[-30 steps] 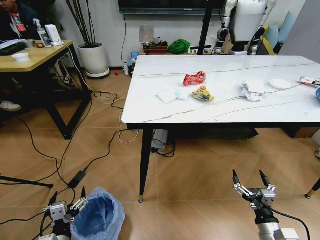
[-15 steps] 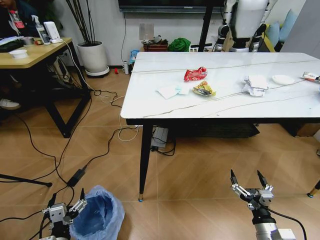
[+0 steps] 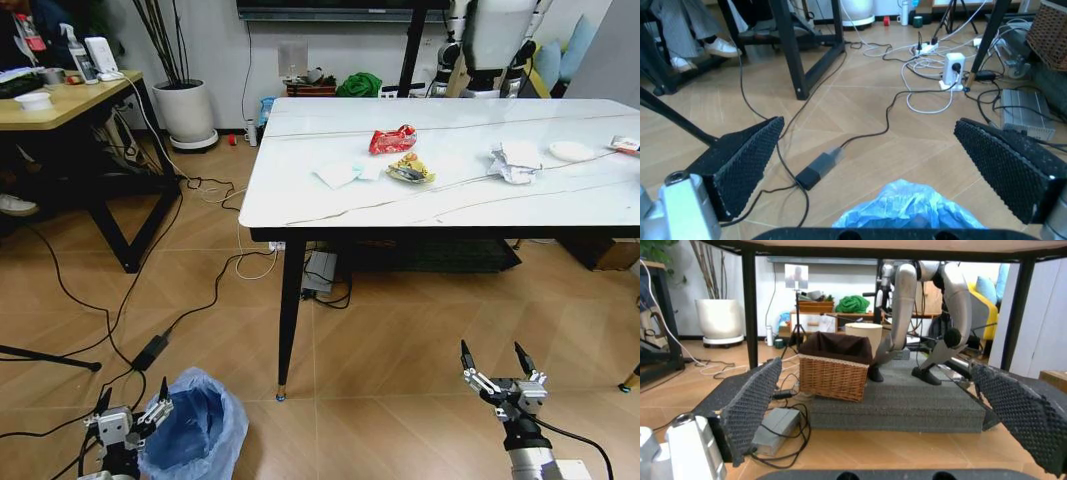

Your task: Pick up the trash bin and place the trash from the table into it.

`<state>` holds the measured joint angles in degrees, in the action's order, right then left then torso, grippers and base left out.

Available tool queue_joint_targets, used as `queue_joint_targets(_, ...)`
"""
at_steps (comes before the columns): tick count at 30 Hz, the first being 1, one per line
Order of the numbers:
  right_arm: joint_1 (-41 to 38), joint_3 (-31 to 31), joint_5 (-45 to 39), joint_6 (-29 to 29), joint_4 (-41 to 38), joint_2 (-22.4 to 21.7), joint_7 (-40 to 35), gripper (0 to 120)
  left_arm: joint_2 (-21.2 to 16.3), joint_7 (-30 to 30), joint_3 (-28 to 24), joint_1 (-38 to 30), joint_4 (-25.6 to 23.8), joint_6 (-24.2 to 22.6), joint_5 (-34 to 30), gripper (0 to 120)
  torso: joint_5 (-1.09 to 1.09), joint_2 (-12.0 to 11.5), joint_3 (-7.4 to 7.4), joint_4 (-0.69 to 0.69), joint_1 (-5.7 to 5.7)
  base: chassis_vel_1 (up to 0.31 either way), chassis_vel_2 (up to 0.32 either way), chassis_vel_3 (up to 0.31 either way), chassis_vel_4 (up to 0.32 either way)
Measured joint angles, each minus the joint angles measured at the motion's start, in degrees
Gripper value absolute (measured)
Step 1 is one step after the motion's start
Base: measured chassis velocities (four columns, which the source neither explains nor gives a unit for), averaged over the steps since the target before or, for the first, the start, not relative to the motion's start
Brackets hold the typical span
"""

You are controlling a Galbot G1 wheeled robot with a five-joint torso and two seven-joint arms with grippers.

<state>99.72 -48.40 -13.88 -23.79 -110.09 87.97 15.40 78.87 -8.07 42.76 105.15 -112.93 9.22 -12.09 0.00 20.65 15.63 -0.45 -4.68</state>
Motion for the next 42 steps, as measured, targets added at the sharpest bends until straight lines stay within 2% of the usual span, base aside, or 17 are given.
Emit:
queue_joint_targets(12,-0.3,0.4,0.6,0.1,0.1,0.8,0.0,100,0.2,0.0,-0.1,-0.2,0.7,0.1,0.2,100,0.00,-2.1,-1.37,0.00,0.70,0.000,0.000,0.000,0.000)
queue_joint_targets(18,-1.1,1.2,1.4,0.8,0.3,2.6,0.0,100,0.1,-1.0,-0.8,-0.2,1.2,1.1,0.9,100,0.00,-3.8,-2.53,0.00,1.22,0.000,0.000,0.000,0.000)
queue_joint_targets(20,-1.2,1.3,1.5,0.8,0.4,2.9,0.0,100,0.2,-1.1,-0.9,-0.3,1.9,1.4,1.2,100,0.01,-4.0,-2.70,0.00,1.29,0.000,0.000,0.000,0.000)
queue_joint_targets(24,-1.1,2.0,1.7,0.6,0.5,4.1,0.1,100,0.8,-1.7,-0.7,-1.5,6.8,2.5,2.3,100,-0.01,-4.2,-2.84,0.00,1.34,0.000,0.000,0.000,0.000)
queue_joint_targets(28,-1.0,2.6,2.1,0.4,0.8,4.1,0.2,100,0.8,-2.2,-0.7,-1.7,8.2,2.3,1.9,100,-0.01,-4.1,-2.81,0.00,1.33,0.000,0.000,0.000,0.000)
queue_joint_targets(35,-0.8,3.7,2.7,-1.6,2.9,4.2,0.9,100,-1.0,-2.9,0.4,-2.9,9.0,-0.8,-3.0,100,0.00,-3.9,-2.69,0.00,1.26,0.000,0.000,0.000,0.000)
queue_joint_targets(42,-0.5,4.1,3.4,-3.3,4.1,4.3,1.2,100,-1.3,-2.9,1.0,-6.2,13.2,-4.0,-6.5,100,-0.01,-3.8,-2.59,0.00,1.21,0.000,0.000,0.000,0.000)
